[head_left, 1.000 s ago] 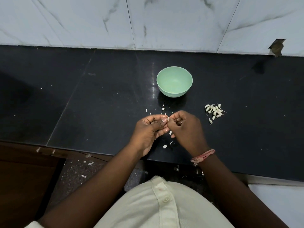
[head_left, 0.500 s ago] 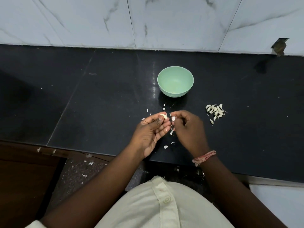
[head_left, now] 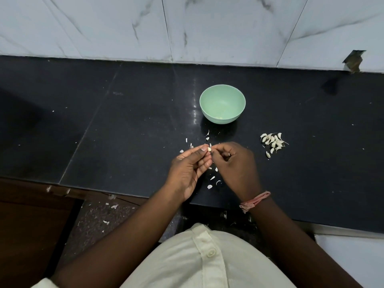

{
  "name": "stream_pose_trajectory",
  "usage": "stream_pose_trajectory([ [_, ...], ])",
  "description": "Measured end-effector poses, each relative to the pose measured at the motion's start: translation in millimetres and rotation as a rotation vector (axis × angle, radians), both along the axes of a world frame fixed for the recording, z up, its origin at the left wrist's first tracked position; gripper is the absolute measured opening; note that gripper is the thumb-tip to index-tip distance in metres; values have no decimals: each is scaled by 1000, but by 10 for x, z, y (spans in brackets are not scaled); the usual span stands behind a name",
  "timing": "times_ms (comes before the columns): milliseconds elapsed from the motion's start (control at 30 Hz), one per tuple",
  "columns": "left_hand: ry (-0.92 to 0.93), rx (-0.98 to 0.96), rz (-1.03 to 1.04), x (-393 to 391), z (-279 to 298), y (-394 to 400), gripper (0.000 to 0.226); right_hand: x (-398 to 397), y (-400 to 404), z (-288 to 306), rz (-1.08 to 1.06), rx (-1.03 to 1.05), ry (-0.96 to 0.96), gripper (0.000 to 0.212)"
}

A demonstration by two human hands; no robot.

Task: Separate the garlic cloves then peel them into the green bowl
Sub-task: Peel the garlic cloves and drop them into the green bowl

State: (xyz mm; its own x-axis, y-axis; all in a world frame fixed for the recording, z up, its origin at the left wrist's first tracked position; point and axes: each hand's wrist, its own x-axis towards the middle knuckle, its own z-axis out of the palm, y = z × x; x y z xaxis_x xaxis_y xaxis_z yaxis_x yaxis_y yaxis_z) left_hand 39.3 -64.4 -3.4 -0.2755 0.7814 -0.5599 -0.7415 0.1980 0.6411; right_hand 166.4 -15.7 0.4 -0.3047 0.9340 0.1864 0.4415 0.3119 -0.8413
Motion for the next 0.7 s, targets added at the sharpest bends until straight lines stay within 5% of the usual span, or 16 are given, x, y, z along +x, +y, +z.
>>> stream_pose_trajectory([
  [433, 216, 73, -9, 53, -41, -17, 12, -58, 5, -32, -16, 131, -152, 20],
  [700, 200, 99, -30, 35, -52, 8, 19, -64, -36, -4, -83, -111, 6, 10],
])
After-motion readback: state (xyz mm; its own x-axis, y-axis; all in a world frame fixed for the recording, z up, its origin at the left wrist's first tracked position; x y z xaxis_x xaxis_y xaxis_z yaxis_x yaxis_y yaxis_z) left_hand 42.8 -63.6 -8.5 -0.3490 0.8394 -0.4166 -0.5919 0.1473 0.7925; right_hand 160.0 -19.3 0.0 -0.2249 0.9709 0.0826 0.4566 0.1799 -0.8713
